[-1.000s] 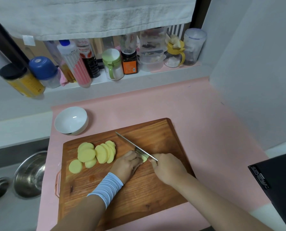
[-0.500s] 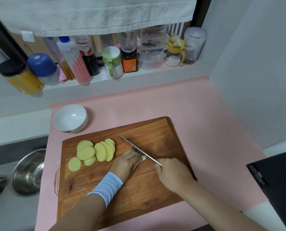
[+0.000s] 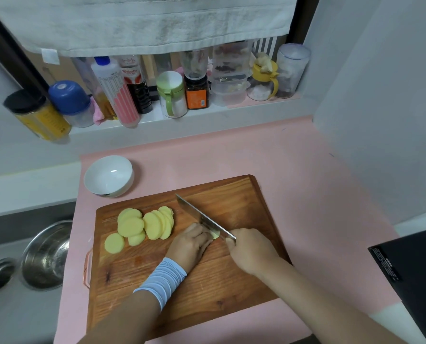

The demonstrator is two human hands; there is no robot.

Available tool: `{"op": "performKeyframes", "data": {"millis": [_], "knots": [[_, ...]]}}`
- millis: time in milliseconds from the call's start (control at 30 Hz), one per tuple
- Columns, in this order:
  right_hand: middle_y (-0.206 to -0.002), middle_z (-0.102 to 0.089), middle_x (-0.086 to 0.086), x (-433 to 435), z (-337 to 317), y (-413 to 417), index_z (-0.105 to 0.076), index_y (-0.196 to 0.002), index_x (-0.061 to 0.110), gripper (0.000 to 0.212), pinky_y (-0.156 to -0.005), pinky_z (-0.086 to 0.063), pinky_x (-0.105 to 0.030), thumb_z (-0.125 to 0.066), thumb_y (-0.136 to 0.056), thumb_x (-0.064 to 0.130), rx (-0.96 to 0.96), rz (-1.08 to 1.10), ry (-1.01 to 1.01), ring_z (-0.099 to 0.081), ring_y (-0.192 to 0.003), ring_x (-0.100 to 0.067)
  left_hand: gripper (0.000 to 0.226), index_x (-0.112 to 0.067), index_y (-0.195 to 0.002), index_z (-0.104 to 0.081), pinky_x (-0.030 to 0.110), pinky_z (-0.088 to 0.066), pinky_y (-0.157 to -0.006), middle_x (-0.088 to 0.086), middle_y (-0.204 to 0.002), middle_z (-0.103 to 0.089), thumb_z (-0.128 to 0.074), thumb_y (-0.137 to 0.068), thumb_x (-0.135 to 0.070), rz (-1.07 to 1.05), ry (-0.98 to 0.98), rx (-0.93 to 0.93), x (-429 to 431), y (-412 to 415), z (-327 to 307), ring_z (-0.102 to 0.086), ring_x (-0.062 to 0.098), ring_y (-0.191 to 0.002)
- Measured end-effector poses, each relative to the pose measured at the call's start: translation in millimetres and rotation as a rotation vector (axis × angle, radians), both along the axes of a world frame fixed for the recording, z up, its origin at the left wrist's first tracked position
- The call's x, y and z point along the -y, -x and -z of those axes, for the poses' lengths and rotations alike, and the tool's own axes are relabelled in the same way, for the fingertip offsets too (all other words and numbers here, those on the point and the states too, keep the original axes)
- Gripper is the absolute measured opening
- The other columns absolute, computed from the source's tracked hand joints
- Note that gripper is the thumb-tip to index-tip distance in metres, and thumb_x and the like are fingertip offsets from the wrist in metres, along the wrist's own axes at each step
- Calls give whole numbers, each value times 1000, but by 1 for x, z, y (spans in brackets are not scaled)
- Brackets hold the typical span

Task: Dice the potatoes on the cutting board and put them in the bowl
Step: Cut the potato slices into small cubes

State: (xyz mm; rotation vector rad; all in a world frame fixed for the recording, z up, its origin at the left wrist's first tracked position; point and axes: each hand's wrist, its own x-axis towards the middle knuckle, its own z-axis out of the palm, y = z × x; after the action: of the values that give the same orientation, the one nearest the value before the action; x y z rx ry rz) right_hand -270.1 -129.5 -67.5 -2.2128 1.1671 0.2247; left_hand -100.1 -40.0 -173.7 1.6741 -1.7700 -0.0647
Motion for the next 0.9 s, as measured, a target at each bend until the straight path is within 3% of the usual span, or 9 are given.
{"op": "performKeyframes", "data": {"millis": [100, 300, 533, 733, 900], "knots": [[-78, -63, 6, -5, -2, 4, -69, -99, 26, 29, -64, -43, -30, -43, -103, 36, 19, -16, 37, -56, -72, -17, 21, -10, -84, -73, 24, -52, -78, -3, -89, -65, -60, -95, -22, -22, -8, -8, -1, 1, 1, -60, 14, -88], [-84, -70, 3, -15, -8, 10, -67, -100, 27, 28, -66, -49, -33, -41, -103, 36, 48, -30, 86, -64, -79, -21, 16, -12, -88, -73, 24, -52, -80, -4, -91, -64, -62, -96, -21, -37, -13, -48, -3, 3, 4, -60, 12, -89], [-73, -59, 9, -14, -5, 14, -69, -97, 27, 28, -50, -31, -19, -43, -104, 35, 16, -23, 71, -53, -68, -13, 20, -12, -89, -74, 17, -48, -86, -4, -92, -65, -59, -96, -22, -41, 5, -50, -3, 4, 3, -57, 9, -91], [-88, -72, 1, -12, 0, -6, -71, -100, 23, 27, -67, -50, -32, -46, -102, 31, 0, 5, 19, -67, -84, -24, 18, -11, -92, -75, 22, -53, -82, -3, -94, -65, -60, -97, -21, -45, -4, -75, -5, 4, 6, -60, 12, -92], [-83, -69, 4, -8, 1, -6, -70, -96, 24, 26, -66, -46, -30, -46, -102, 33, 7, 12, -8, -66, -80, -22, 21, -10, -87, -72, 19, -50, -80, -2, -92, -63, -58, -98, -21, -69, 21, -40, -5, 6, 3, -58, 14, -89]]}}
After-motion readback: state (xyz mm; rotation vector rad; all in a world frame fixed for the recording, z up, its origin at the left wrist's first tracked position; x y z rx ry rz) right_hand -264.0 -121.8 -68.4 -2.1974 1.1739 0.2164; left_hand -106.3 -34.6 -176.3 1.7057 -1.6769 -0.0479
